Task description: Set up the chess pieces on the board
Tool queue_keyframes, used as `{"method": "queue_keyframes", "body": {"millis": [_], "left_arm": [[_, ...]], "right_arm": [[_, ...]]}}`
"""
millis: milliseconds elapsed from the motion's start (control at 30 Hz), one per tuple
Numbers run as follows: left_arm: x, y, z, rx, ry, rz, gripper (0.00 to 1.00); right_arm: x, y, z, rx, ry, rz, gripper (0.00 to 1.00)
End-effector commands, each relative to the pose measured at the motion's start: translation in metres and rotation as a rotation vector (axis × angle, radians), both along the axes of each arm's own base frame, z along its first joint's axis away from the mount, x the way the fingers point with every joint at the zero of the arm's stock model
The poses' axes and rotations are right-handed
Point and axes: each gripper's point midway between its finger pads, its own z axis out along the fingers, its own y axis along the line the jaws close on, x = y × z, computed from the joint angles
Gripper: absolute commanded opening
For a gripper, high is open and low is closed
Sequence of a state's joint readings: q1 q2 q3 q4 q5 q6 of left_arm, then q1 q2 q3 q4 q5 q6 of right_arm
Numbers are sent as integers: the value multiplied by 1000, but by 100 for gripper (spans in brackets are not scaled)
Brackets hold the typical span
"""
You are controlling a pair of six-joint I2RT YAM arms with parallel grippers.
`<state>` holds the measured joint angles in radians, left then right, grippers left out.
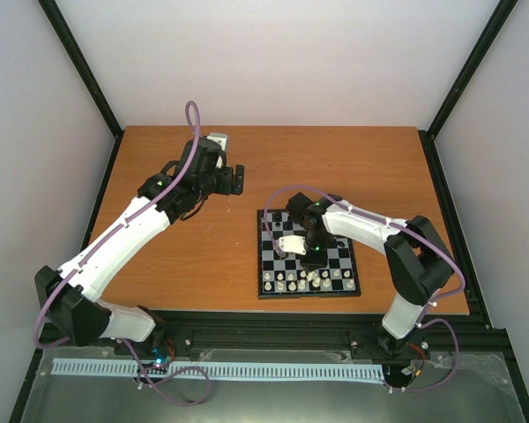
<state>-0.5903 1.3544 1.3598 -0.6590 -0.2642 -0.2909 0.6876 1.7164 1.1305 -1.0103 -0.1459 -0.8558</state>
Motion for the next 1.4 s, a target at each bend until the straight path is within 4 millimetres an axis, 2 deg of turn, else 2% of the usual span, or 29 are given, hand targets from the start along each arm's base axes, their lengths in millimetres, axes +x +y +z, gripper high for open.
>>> {"method": "queue_keyframes", "body": {"millis": [0, 433, 800, 1067, 1367], "left_arm": [[2, 0, 6, -1, -18, -9, 100], [1, -2, 4, -7, -10, -18, 100], [1, -3, 5, -12, -9, -23, 100], [1, -3, 5, -11, -9, -24, 100], [1, -4, 5, -14, -7, -28, 100]], "right_arm": [[-3, 0, 4, 10, 36, -21, 30], [-15, -1, 6, 25, 81, -22, 31], [-14, -5, -6, -3, 83, -33, 29], [7, -4, -8, -11, 26, -92, 24], [42, -18, -6, 5, 4, -221, 23]]}}
